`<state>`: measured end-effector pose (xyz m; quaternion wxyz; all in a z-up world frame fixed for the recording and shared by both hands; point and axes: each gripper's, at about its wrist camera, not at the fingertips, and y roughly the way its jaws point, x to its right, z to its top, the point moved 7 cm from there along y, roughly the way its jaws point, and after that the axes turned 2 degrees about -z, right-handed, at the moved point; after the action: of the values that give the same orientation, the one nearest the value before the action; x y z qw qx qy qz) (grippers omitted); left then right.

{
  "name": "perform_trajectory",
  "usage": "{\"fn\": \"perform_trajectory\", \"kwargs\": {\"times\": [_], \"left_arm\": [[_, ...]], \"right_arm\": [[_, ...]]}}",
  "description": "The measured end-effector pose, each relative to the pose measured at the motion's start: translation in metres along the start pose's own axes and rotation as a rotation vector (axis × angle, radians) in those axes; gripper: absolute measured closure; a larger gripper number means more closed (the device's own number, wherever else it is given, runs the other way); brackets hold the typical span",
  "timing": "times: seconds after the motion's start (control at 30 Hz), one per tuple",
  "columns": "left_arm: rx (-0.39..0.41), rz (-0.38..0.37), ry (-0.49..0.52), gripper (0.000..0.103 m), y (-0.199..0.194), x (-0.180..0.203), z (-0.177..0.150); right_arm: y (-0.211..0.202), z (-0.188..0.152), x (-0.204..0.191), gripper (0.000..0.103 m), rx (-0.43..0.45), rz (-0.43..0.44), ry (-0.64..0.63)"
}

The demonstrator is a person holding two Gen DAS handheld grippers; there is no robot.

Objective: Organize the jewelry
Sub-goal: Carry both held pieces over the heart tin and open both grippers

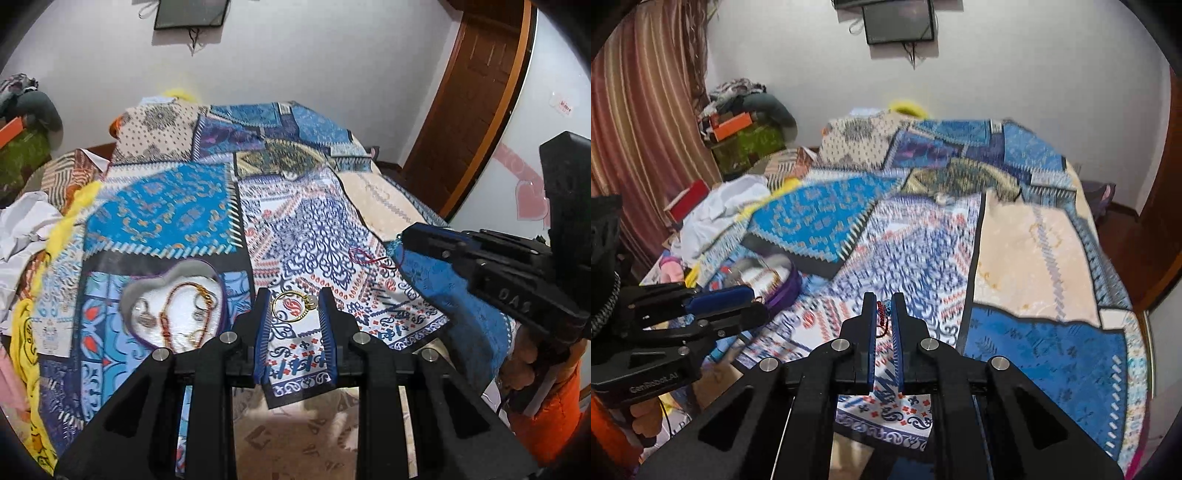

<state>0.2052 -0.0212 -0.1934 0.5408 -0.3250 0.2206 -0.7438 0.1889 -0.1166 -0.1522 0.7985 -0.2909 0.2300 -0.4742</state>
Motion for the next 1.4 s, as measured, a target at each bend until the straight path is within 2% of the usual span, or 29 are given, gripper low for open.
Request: {"fn": "perform_trajectory", "kwargs": {"times": [0.43, 0.7, 0.8, 1.03, 1.4], "left_arm": [[0.135, 0.057, -0.013, 0.078, -0.063, -0.028, 0.016], [0.150, 0.105, -0.064, 0.078, -0.073, -0.064, 0.011], [0.150, 0.120, -0.081, 0.078, -0.074, -0.076, 0.008], [0.122, 0.135, -0.117, 0.078, -0.064, -0.097, -0.003], [0.038, 0.108, -0.131, 0.078, -0.025, -0.108, -0.017]], "right_arm": [[-0.034, 0.030, -0.046, 0.096, 0.113, 0.023, -0.058], [-0.026, 0.040, -0.081, 0.096, 0.130, 0.087, -0.082], [-0.017, 0.040, -0.094, 0.096, 0.118, 0.115, -0.099], [0.023, 0.027, -0.120, 0.096, 0.025, 0.175, -0.123], [0.068, 0.020, -0.134, 0.096, -0.070, 0.201, -0.127]]}}
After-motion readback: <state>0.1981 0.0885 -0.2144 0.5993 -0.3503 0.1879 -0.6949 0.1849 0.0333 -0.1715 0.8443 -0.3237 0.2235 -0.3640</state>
